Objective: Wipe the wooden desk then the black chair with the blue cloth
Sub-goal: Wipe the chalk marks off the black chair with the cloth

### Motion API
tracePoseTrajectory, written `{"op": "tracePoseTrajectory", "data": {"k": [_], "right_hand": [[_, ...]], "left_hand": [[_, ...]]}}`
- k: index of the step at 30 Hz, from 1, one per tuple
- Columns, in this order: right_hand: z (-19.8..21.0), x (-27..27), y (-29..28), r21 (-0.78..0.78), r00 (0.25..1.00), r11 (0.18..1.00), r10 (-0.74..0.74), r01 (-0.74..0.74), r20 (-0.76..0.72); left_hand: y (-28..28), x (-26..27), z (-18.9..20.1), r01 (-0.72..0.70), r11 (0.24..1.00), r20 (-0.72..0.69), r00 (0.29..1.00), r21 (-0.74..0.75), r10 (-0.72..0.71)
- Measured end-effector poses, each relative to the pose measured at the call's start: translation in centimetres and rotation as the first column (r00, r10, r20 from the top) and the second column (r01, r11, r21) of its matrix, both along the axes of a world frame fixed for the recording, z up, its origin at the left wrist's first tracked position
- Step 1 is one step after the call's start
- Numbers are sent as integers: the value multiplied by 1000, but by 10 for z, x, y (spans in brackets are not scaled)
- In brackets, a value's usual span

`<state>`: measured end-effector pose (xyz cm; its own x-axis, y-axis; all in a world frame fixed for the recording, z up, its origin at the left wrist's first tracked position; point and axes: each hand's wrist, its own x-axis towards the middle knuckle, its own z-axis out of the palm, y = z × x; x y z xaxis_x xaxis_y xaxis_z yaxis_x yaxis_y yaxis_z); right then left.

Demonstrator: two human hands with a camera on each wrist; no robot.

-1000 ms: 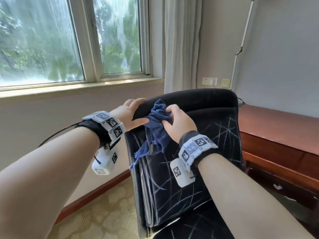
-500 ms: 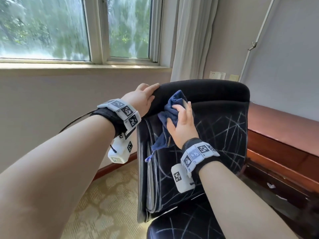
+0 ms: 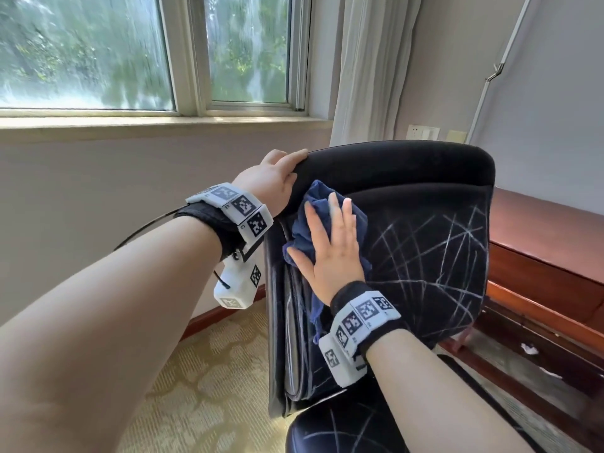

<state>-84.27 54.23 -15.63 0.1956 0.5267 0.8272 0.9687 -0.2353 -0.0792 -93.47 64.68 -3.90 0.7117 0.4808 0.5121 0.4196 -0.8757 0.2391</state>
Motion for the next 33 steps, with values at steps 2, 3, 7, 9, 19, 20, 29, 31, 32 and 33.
{"op": "tracePoseTrajectory", "data": {"k": [2, 3, 7, 9, 19, 20, 29, 31, 32, 33], "right_hand": [[4, 10, 1, 41, 997, 999, 21, -18, -71], [7, 14, 1, 62, 991, 998, 36, -28, -129], [-5, 13, -5, 103, 974, 994, 46, -23, -222], [-20, 8, -10, 46, 988, 999, 32, -25, -151], [33, 33, -3, 144, 918, 989, 29, 31, -395], [34, 35, -4, 158, 905, 986, 14, 59, -426], [5, 2, -1, 39, 972, 999, 18, -9, -234], [21, 5, 0, 30, 963, 999, 42, -35, -266], [29, 9, -1, 31, 950, 999, 45, -38, -308], [35, 14, -1, 46, 936, 999, 42, -27, -351]], "left_hand": [[1, 4, 1, -6, 1000, 1, 1000, 1, 6], [2, 5, 1, -7, 1000, -1, 1000, -2, 7], [3, 9, -1, -2, 1000, 4, 1000, -6, 2], [5, 11, -2, 2, 1000, 16, 1000, 1, -2], [3, 10, -1, 12, 1000, 16, 1000, -1, -12], [3, 10, -1, 14, 1000, 14, 1000, -1, -14], [3, 6, -3, 16, 1000, 37, 999, -9, -16], [2, 5, -3, 17, 1000, 29, 999, -4, -17], [1, 5, -2, 15, 1000, 21, 1000, 0, -15], [1, 5, -2, 13, 1000, 17, 1000, 7, -13]]}}
